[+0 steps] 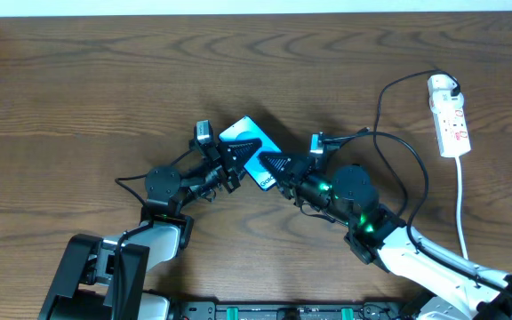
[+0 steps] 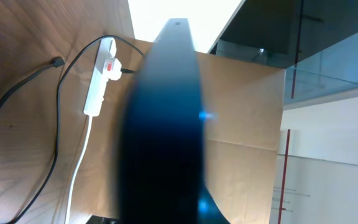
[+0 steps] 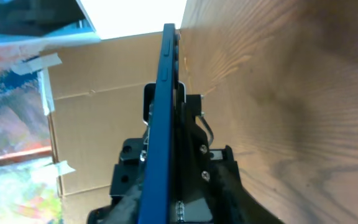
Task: Plug charger to phone and switch on socket
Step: 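Hold the phone with both grippers and rotate it toward center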
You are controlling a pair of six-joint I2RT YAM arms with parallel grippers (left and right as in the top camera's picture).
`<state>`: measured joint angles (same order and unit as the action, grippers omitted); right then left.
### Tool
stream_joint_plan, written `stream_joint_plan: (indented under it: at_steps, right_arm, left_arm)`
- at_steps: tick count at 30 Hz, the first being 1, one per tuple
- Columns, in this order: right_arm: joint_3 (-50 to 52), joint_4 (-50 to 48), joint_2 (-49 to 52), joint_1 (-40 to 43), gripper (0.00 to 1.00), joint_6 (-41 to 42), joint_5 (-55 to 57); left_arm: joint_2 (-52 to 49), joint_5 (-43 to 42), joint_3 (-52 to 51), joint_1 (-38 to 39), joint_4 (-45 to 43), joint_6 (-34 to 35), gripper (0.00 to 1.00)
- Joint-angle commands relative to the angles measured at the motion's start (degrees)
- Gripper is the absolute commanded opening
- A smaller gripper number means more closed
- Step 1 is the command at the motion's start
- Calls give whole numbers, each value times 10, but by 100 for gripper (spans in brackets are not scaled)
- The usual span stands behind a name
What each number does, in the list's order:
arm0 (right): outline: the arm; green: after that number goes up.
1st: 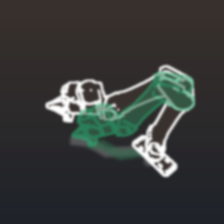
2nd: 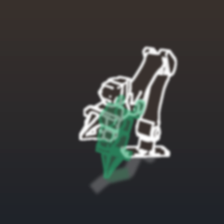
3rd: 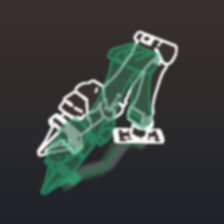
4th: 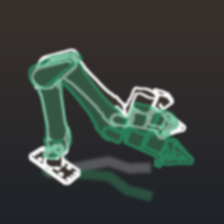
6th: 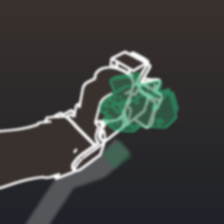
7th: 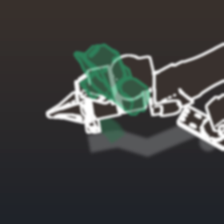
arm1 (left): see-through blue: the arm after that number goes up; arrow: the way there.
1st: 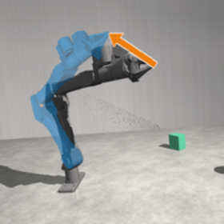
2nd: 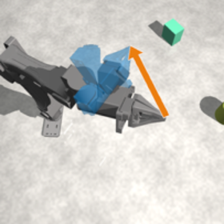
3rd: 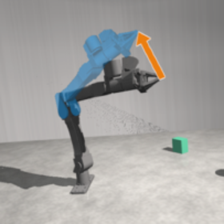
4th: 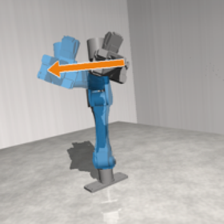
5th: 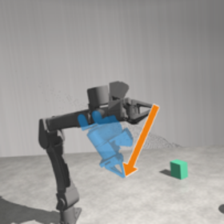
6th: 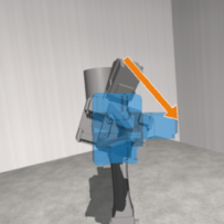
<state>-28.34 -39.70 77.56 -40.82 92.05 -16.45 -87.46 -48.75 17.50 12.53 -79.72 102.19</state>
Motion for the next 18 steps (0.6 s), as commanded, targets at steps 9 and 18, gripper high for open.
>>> stream_joint_plan:
  at_steps: [9,18]
  right_arm:
    - [-4,-2,3,23,59,-157,-19]
    - [-4,0,3,76,97,-312,-20]
  left_arm:
    - [4,72,4,0,113,-59,7]
    - [4,119,29,-11,162,-66,7]
